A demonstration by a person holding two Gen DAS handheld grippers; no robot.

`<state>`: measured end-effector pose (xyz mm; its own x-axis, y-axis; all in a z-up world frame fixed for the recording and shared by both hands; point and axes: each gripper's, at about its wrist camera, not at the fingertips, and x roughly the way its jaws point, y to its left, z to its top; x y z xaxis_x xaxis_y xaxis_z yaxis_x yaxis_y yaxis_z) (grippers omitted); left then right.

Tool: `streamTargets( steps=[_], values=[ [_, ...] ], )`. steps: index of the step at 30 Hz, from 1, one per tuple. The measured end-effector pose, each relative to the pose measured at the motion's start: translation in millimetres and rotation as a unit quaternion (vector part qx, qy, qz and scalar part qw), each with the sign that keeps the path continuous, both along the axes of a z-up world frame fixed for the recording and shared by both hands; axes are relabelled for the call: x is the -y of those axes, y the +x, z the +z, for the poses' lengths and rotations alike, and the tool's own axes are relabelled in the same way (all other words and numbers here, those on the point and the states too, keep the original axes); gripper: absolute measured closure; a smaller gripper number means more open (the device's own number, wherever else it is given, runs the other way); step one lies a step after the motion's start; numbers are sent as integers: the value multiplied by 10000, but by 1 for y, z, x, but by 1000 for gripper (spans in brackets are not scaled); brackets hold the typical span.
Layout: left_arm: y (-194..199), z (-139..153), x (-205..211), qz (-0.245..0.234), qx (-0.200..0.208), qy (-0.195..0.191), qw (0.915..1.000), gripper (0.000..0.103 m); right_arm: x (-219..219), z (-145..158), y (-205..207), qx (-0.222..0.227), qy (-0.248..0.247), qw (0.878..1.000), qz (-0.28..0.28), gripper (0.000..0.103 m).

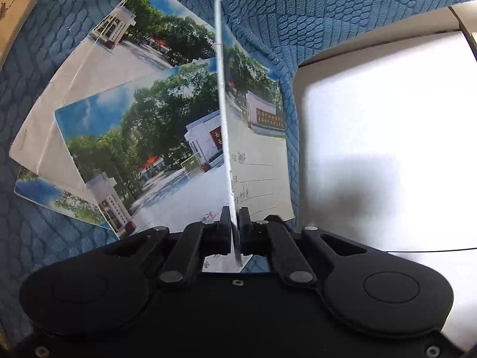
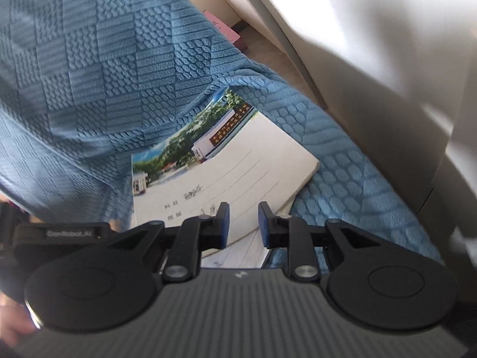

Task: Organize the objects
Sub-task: 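Close the left gripper on the edge of the top white booklet, then lift the white booklet upright with the left gripper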

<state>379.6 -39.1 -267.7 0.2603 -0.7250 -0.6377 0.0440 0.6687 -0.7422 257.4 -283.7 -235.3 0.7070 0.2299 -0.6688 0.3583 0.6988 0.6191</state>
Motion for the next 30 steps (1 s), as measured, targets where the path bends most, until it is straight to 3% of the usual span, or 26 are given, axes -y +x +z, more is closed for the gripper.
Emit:
streamTargets(
  steps=[2,4,7,15,21,27,30],
  values=[
    [1,1,-2,24,-70,-134,9999,101,4,-5,-4,-6,389,9992,-18,71],
    [2,4,-3,67,-69,-185,9998,101,9,-11,-10,59,988,9951,-56,51],
    [3,9,-4,70,-19,-210,9998,101,10,-17,-16,244,1668,9857,-28,42],
    [-2,3,-20,260,-155,-347,9989,102,14,-31,0,325,2335,9717,-127,42],
    [-1,6,-29,332,-153,-450,9983,102,29,-35,-2,467,2416,9673,-610,43],
    [0,7,-42,444,-248,-603,9969,102,37,-32,-8,685,2166,9686,-1011,41],
    [0,8,-45,465,-231,-614,9968,102,36,-32,-6,663,2112,9705,-957,52]
  ],
)
